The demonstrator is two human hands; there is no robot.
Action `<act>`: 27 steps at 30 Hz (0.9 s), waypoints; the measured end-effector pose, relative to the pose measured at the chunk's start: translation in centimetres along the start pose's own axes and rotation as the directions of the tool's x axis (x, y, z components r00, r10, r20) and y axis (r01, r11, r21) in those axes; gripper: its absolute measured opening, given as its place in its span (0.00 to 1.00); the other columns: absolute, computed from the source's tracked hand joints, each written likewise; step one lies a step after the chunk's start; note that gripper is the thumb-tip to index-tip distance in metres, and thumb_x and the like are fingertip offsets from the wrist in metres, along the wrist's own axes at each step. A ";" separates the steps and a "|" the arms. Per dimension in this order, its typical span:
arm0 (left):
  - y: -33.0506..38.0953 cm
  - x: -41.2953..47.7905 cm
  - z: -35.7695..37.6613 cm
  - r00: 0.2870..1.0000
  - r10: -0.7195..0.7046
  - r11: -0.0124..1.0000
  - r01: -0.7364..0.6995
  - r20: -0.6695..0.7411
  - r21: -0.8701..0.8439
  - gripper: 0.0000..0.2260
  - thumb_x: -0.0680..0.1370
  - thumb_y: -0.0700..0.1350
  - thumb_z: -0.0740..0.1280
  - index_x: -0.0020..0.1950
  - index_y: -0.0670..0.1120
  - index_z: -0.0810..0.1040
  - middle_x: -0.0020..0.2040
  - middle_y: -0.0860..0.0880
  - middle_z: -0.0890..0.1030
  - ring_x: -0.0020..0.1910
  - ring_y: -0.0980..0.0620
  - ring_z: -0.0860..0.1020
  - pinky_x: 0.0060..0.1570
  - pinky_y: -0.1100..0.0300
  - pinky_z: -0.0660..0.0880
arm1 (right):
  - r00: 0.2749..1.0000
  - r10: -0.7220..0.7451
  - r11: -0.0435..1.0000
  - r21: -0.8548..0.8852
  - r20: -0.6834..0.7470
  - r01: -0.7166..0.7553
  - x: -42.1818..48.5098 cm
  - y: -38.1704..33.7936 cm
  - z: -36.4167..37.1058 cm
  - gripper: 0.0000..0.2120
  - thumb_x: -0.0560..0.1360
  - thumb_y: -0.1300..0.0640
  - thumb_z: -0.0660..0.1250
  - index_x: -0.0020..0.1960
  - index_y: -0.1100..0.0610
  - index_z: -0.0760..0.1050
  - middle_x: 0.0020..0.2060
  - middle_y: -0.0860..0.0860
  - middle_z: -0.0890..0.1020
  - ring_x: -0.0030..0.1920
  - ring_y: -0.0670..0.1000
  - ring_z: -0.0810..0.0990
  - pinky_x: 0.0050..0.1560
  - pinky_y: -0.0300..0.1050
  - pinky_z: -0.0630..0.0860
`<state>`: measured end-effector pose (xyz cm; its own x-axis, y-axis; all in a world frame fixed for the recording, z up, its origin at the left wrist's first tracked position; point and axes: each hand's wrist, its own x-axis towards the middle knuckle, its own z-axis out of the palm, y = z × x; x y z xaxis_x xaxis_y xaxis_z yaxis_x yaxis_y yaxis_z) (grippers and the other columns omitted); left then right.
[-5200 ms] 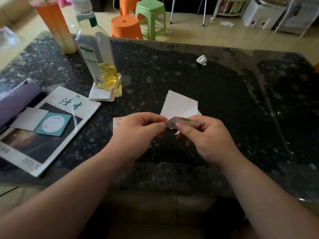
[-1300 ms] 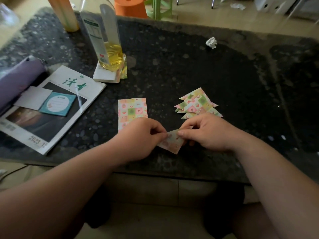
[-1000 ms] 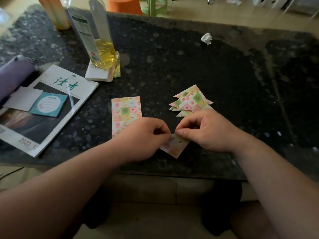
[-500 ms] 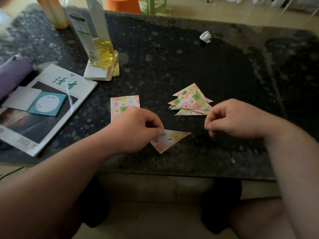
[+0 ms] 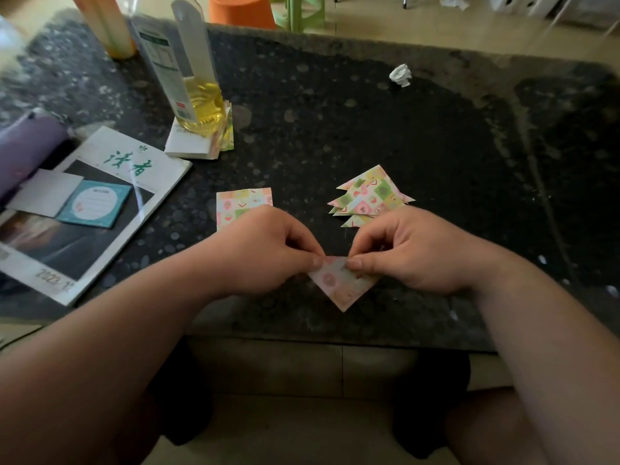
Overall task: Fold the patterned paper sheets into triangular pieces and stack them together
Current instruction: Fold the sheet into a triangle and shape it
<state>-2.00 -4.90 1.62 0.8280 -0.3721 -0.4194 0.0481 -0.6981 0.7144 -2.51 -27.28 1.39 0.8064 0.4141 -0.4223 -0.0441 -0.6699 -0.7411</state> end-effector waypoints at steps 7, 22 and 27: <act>-1.2 0.3 -2.7 0.974 -0.164 0.986 0.158 -0.157 -0.053 0.07 0.78 0.40 0.72 0.42 0.49 0.87 0.37 0.51 0.87 0.36 0.57 0.85 0.48 0.58 0.81 | 0.995 0.090 0.996 0.009 -0.050 -0.089 -0.3 0.5 -1.9 0.06 0.76 0.55 0.75 0.40 0.47 0.86 0.39 0.42 0.86 0.43 0.41 0.84 0.47 0.42 0.78; -0.9 1.7 1.3 0.964 -0.266 0.634 0.173 -0.002 -0.754 0.03 0.79 0.36 0.71 0.50 0.37 0.82 0.43 0.40 0.85 0.38 0.49 0.83 0.40 0.56 0.82 | 0.949 0.057 0.998 0.053 -0.311 -0.042 0.8 1.0 0.4 0.12 0.74 0.48 0.77 0.55 0.37 0.80 0.47 0.46 0.84 0.42 0.42 0.82 0.42 0.38 0.75; -0.9 1.8 1.6 0.977 -0.195 0.719 0.079 -0.091 -0.691 0.05 0.77 0.33 0.72 0.47 0.40 0.78 0.37 0.42 0.84 0.36 0.49 0.84 0.38 0.57 0.82 | 0.879 0.449 0.739 0.619 -0.162 -0.264 1.6 0.8 0.2 0.11 0.77 0.56 0.74 0.58 0.56 0.81 0.46 0.56 0.87 0.36 0.50 0.83 0.29 0.40 0.72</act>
<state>-1.44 -5.89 -0.69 0.8502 -0.1716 -0.4976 0.4858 -0.1083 0.8673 -1.40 -27.03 0.03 0.7843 -0.0370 -0.6192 -0.6105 -0.2228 -0.7600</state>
